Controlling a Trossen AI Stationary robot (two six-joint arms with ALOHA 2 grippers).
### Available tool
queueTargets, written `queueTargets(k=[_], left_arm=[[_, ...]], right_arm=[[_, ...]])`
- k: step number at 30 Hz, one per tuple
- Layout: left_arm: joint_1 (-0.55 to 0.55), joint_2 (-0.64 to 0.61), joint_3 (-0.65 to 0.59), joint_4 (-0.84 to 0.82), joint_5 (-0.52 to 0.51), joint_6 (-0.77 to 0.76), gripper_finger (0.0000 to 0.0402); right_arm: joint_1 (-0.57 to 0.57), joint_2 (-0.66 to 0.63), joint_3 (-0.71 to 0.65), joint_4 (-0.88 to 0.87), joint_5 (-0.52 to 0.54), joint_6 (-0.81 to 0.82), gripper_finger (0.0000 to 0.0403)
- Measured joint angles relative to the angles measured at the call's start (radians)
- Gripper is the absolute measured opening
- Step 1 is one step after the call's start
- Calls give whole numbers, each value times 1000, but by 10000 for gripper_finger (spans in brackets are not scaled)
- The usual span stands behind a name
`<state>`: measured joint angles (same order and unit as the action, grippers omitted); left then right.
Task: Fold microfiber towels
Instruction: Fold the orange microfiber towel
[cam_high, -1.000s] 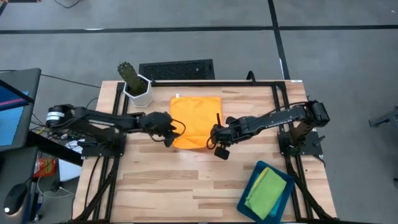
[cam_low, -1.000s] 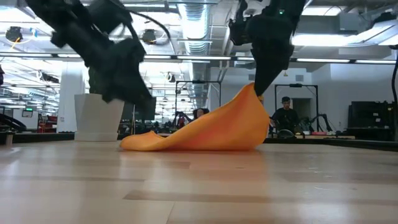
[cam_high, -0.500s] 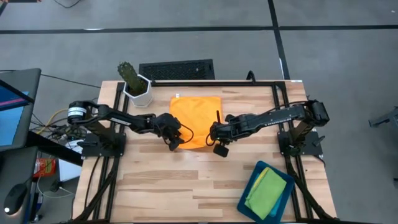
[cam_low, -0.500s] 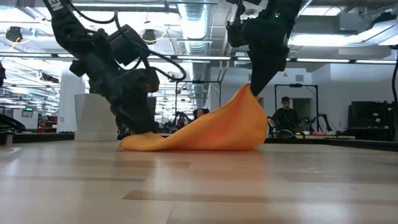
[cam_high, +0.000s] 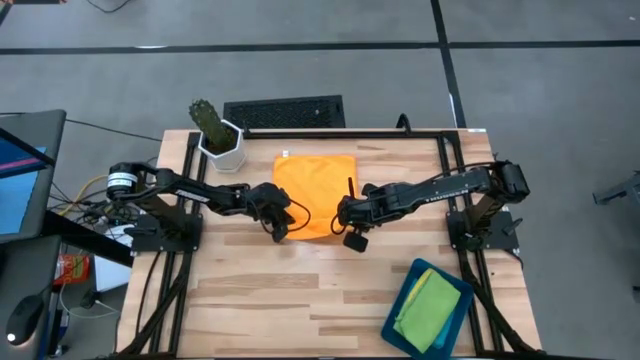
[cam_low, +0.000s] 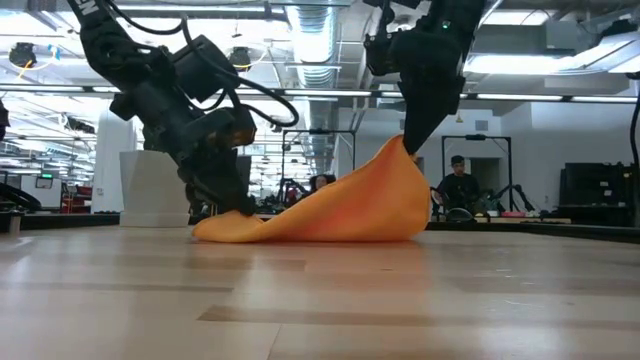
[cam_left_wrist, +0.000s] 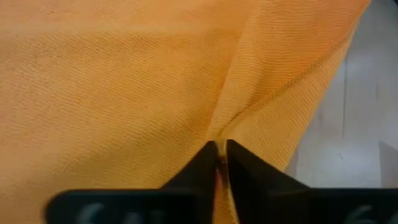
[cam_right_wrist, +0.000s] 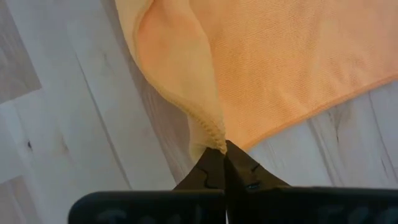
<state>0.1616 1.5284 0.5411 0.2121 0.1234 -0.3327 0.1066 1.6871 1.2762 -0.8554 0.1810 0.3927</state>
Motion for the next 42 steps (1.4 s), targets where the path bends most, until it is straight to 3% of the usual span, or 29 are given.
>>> queueTargets(k=[6, 11, 19, 26, 31, 42], left_arm=[[0, -7, 8, -17, 13, -92, 3], [-7, -119, 86, -139, 46, -147, 1], [-68, -403, 212, -530, -131, -187, 0], [-224, -562, 215, -631, -308, -359, 0], [-347, -554, 214, -674, -398, -434, 0], [-585, -373, 213, -677, -430, -572, 0]], right_arm=[[-2, 0, 0, -4, 0, 0, 8], [-11, -24, 1, -22, -12, -9, 8], [-40, -120, 1, -60, -30, -61, 8], [-26, -161, -8, -75, -98, -95, 8], [38, -158, -71, -22, -159, -24, 8], [141, -142, -76, 105, -174, 131, 8]])
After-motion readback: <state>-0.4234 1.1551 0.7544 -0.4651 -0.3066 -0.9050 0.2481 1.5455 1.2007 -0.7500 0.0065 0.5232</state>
